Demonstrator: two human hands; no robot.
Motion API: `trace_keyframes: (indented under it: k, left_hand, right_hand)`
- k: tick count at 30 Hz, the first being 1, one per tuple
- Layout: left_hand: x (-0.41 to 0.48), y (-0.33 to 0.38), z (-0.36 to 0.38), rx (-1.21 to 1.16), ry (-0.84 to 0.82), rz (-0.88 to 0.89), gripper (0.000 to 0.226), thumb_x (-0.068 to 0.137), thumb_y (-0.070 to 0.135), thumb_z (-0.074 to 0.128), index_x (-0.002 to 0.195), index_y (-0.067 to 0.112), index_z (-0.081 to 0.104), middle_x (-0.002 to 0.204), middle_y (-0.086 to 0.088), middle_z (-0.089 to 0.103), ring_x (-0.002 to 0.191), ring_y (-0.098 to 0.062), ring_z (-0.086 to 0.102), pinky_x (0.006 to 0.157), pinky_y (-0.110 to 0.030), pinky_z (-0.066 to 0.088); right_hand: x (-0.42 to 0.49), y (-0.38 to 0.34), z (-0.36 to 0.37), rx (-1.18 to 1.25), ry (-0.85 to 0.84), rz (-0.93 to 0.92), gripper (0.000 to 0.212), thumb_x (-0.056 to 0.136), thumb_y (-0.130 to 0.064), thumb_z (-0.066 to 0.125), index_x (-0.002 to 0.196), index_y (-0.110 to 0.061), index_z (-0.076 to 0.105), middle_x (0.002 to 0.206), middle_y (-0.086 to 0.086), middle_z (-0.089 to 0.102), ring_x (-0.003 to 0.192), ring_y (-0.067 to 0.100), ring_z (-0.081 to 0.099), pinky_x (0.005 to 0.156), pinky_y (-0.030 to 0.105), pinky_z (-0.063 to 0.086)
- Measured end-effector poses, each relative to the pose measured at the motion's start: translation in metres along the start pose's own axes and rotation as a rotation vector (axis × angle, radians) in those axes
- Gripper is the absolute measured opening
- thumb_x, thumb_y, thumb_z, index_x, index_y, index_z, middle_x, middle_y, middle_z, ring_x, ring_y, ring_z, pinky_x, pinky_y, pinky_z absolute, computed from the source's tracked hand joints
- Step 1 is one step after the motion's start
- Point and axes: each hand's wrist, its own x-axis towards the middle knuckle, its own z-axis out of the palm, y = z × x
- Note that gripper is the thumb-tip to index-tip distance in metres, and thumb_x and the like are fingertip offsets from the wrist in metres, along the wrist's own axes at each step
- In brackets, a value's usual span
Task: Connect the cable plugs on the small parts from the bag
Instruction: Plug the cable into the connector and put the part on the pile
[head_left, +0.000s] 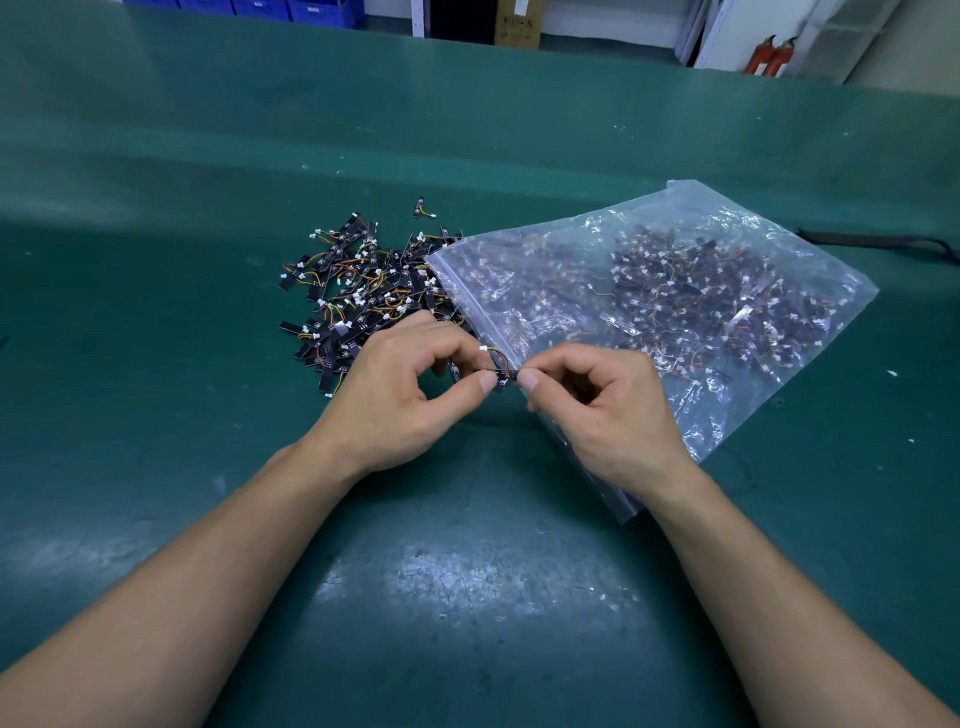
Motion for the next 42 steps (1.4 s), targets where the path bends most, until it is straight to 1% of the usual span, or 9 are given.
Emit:
trace_keyframes:
  k: [3, 8, 12, 16, 25, 31, 34, 37, 42]
  left_hand:
    - [0.0005, 0.0011, -0.0002, 0.008, 0.01, -0.006, 0.009, 0.087, 0.023, 0.067, 0.079, 0.02, 0.068, 0.077, 0.016, 0.063, 0.076, -0.006, 0.053, 0.072, -0.019, 0.04]
    - [0.0014, 0.001, -0.0001, 0.037, 0.022, 0.001, 0.014, 0.086, 0.014, 0.069, 0.078, 0.024, 0.064, 0.074, 0.013, 0.062, 0.075, -0.007, 0.051, 0.073, -0.023, 0.041]
    - [0.0008, 0.0008, -0.0005, 0.02, 0.016, -0.001, 0.009, 0.087, 0.023, 0.066, 0.078, 0.023, 0.064, 0.076, 0.019, 0.061, 0.075, -0.006, 0.051, 0.073, -0.018, 0.04]
    - [0.0004, 0.0016, -0.0014, 0.003, 0.003, -0.002, 0.005, 0.086, 0.03, 0.063, 0.082, 0.028, 0.065, 0.078, 0.013, 0.066, 0.077, -0.005, 0.053, 0.074, -0.018, 0.04]
    - [0.0012, -0.0002, -0.0012, 0.06, 0.016, -0.009, 0.008, 0.087, 0.017, 0.069, 0.079, 0.016, 0.07, 0.076, 0.011, 0.065, 0.076, -0.007, 0.053, 0.072, -0.022, 0.041]
    - [0.0014, 0.0016, -0.0001, 0.028, 0.006, -0.005, 0.015, 0.087, 0.027, 0.066, 0.083, 0.015, 0.073, 0.082, 0.021, 0.065, 0.079, -0.012, 0.057, 0.073, -0.023, 0.045]
    - [0.0014, 0.0017, -0.0006, 0.005, 0.005, -0.019, 0.014, 0.087, 0.03, 0.064, 0.082, 0.019, 0.071, 0.081, 0.018, 0.066, 0.079, -0.012, 0.057, 0.073, -0.023, 0.045]
    - [0.0014, 0.0006, 0.0006, 0.014, 0.006, -0.043, 0.009, 0.087, 0.023, 0.068, 0.078, 0.021, 0.069, 0.076, 0.017, 0.063, 0.076, -0.006, 0.055, 0.071, -0.019, 0.042]
    - [0.0005, -0.0007, 0.0023, 0.015, 0.013, -0.102, 0.012, 0.087, 0.021, 0.068, 0.076, 0.015, 0.07, 0.073, 0.017, 0.062, 0.073, -0.004, 0.054, 0.069, -0.013, 0.038]
  right_hand:
    - [0.0002, 0.0014, 0.0, 0.011, 0.0, 0.01, 0.011, 0.087, -0.025, 0.069, 0.078, -0.029, 0.073, 0.063, -0.014, 0.065, 0.051, 0.005, 0.046, 0.053, 0.018, 0.036]
    - [0.0005, 0.0026, -0.0001, 0.024, 0.0, 0.025, 0.006, 0.085, -0.026, 0.071, 0.086, -0.031, 0.075, 0.063, -0.019, 0.06, 0.049, 0.004, 0.04, 0.051, 0.013, 0.032]
    - [0.0003, 0.0021, 0.0006, 0.015, -0.006, 0.02, 0.011, 0.086, -0.026, 0.069, 0.078, -0.032, 0.072, 0.064, -0.017, 0.063, 0.051, 0.005, 0.044, 0.053, 0.018, 0.036]
    - [0.0005, 0.0024, 0.0011, 0.014, 0.01, 0.019, 0.012, 0.086, -0.023, 0.068, 0.076, -0.029, 0.071, 0.063, -0.016, 0.063, 0.053, 0.009, 0.048, 0.053, 0.023, 0.04]
    - [0.0003, 0.0041, 0.0011, 0.033, -0.013, 0.032, 0.005, 0.086, -0.028, 0.071, 0.084, -0.03, 0.075, 0.066, -0.018, 0.062, 0.051, 0.007, 0.042, 0.052, 0.018, 0.035]
    - [0.0008, 0.0047, 0.0023, 0.018, -0.016, 0.027, 0.013, 0.087, -0.025, 0.068, 0.076, -0.031, 0.071, 0.064, -0.011, 0.065, 0.052, 0.006, 0.046, 0.053, 0.019, 0.038]
    - [0.0007, 0.0059, 0.0015, 0.011, -0.006, 0.025, 0.012, 0.087, -0.025, 0.068, 0.076, -0.03, 0.071, 0.063, -0.012, 0.064, 0.051, 0.006, 0.046, 0.053, 0.019, 0.038]
    - [-0.0003, 0.0062, 0.0018, 0.005, 0.004, -0.006, 0.007, 0.084, -0.024, 0.071, 0.082, -0.031, 0.073, 0.066, -0.016, 0.064, 0.049, 0.005, 0.043, 0.053, 0.016, 0.035]
    - [-0.0004, 0.0067, 0.0001, -0.065, 0.062, -0.136, 0.029, 0.077, -0.018, 0.079, 0.101, -0.031, 0.073, 0.082, -0.011, 0.069, 0.044, 0.007, 0.041, 0.055, 0.007, 0.032]
